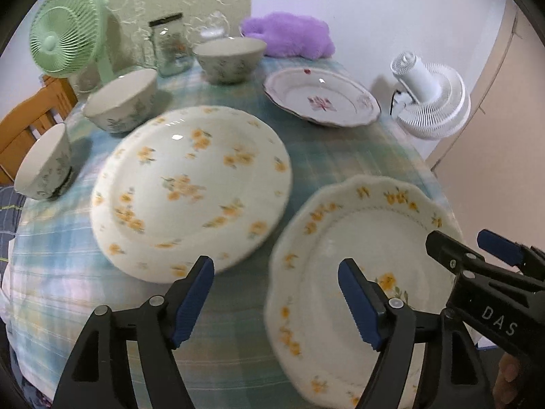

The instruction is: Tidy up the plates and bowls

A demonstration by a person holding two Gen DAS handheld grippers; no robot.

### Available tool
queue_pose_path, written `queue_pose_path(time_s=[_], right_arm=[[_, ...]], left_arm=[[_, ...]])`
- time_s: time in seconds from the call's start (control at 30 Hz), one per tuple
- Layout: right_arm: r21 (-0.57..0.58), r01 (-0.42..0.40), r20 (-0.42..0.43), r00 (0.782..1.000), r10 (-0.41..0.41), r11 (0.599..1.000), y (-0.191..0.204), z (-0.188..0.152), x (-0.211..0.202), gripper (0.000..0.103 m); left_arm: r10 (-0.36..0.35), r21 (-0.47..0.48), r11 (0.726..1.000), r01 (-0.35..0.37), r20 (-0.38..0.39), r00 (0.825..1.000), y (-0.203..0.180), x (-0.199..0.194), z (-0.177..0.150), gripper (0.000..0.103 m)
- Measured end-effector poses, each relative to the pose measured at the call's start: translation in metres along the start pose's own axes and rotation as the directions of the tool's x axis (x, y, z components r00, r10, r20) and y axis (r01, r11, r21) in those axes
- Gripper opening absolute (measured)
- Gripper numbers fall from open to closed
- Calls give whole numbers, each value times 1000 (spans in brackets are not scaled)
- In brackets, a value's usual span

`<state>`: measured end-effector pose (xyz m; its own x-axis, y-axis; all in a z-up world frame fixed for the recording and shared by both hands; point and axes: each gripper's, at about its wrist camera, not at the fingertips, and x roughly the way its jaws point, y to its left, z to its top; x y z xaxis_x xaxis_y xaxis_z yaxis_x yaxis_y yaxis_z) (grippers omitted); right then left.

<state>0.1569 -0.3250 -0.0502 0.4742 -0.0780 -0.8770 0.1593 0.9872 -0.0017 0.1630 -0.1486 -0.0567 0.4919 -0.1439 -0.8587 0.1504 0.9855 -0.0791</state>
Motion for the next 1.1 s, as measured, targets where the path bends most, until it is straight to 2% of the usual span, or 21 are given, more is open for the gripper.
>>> queue_pose_path(time_s=[0.37,0.63,0.83,1.1], right_arm=[[22,-20,125,992,17,1000,58,-2,-49,80],[86,-79,153,986,66,993,98,-2,-66,80],[90,-84,170,983,68,992,123,2,-68,80],[42,-70,181,982,61,997,143,31,-49,80]], left_arm=[[-6,-3,1000,6,84,996,64,-42,9,86],[-13,11,1000,12,112,994,102,-59,12,87],[1,52,999,-8,138,990,117,-57,22,90],[11,5,1000,-12,112,994,130,-28,48,96]])
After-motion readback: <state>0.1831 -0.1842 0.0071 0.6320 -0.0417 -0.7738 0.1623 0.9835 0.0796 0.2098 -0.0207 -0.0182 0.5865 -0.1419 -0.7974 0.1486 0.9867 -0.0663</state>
